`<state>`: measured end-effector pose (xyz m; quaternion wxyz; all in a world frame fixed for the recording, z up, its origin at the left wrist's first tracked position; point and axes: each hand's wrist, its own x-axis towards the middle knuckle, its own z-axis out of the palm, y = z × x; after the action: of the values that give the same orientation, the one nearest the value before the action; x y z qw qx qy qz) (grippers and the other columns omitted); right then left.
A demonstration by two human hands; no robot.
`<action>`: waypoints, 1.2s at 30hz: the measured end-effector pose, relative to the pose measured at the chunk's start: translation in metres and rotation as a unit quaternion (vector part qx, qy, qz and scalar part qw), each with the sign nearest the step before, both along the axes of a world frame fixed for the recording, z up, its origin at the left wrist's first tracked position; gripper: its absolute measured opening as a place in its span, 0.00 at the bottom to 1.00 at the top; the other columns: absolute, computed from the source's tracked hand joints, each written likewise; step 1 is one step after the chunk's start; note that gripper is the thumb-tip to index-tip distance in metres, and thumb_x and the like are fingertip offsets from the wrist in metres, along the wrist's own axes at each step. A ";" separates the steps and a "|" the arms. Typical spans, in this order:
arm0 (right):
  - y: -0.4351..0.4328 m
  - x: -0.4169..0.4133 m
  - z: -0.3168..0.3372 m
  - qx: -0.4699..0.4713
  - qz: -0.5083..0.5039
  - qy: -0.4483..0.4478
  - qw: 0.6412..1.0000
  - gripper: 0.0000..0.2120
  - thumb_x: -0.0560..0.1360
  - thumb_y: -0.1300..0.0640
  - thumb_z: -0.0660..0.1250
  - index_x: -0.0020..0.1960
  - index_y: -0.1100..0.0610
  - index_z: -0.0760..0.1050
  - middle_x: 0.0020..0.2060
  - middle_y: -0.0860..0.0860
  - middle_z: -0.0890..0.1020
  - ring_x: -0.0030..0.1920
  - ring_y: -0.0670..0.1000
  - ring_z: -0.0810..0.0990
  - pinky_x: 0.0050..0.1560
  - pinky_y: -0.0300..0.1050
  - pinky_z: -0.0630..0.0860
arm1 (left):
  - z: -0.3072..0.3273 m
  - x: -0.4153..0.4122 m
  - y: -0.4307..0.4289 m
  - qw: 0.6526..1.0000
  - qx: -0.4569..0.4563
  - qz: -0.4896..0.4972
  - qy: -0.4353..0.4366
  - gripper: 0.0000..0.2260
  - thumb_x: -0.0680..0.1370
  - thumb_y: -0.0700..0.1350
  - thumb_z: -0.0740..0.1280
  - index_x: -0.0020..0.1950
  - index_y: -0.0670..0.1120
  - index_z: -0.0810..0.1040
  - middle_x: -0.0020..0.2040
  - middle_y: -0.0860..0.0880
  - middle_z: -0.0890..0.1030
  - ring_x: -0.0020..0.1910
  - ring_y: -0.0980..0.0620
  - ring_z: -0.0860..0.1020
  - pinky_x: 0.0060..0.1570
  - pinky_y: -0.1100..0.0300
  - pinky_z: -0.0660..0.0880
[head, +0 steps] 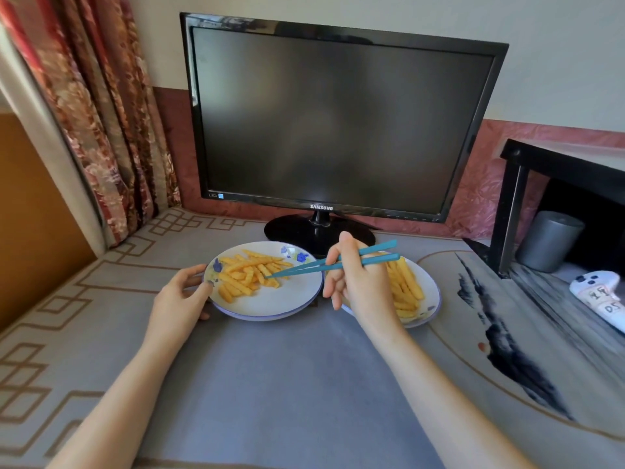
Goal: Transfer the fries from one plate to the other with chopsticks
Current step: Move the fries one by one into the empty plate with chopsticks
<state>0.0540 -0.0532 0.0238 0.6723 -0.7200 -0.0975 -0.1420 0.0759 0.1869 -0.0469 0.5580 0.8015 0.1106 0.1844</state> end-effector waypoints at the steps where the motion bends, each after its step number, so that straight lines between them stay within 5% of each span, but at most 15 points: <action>1: 0.001 0.000 -0.001 -0.001 -0.004 -0.002 1.000 0.21 0.83 0.50 0.53 0.36 0.59 0.71 0.23 0.59 0.76 0.18 0.52 0.69 0.21 0.40 0.64 | 0.000 0.000 0.000 1.000 0.000 0.001 0.000 0.15 0.77 0.39 0.62 0.63 0.46 0.76 0.53 0.46 0.81 0.31 0.47 0.77 0.25 0.71 0.73; 16: -0.030 -0.013 0.011 0.070 -0.110 0.006 0.991 0.22 0.82 0.49 0.54 0.34 0.60 0.69 0.19 0.57 0.73 0.16 0.53 0.66 0.20 0.35 0.62 | 0.000 0.000 0.000 1.000 -0.005 0.001 -0.002 0.14 0.77 0.39 0.62 0.63 0.46 0.75 0.53 0.47 0.80 0.31 0.48 0.77 0.25 0.71 0.73; 36: -0.129 -0.063 0.024 0.113 -0.285 -0.096 0.947 0.19 0.82 0.53 0.52 0.34 0.58 0.66 0.22 0.60 0.73 0.15 0.49 0.66 0.18 0.34 0.58 | 0.001 -0.001 -0.002 1.000 0.006 0.003 -0.004 0.14 0.78 0.39 0.62 0.62 0.46 0.76 0.53 0.47 0.80 0.30 0.46 0.77 0.24 0.75 0.70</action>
<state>-0.0092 -0.1822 0.0476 0.6682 -0.6195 0.0646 -0.4068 0.0750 0.1852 -0.0459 0.5529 0.8039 0.1095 0.1901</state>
